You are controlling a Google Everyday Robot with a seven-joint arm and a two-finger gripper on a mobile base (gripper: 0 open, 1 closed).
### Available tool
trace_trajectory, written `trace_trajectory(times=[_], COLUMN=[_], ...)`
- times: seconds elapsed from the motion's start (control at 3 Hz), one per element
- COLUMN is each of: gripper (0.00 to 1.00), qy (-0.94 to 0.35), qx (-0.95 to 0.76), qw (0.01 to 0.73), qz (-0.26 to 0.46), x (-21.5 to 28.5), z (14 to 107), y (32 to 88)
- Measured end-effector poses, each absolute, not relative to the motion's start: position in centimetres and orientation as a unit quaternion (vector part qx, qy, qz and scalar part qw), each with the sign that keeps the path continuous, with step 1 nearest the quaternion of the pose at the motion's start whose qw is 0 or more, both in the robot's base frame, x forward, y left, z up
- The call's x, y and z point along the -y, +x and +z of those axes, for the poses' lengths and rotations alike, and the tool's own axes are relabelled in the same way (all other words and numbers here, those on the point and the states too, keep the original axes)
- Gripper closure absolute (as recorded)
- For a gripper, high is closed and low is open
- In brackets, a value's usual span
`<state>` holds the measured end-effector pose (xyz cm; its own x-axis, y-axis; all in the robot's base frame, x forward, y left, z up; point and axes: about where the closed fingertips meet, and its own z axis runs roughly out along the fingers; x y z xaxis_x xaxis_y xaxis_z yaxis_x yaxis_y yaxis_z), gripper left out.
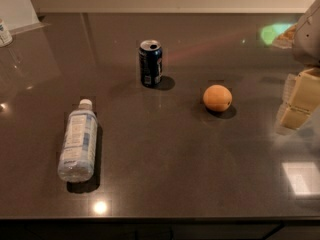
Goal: Pick orange
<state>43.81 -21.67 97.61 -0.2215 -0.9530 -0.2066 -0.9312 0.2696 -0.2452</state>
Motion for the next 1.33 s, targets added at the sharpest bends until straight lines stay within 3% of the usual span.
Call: trace_trajectory(times=[1.33], gripper=[0.0], qy=[-0.588], qx=[-0.782], qw=[0.209], qz=[0.009], x=[19.5], z=[94.7], y=[47.6])
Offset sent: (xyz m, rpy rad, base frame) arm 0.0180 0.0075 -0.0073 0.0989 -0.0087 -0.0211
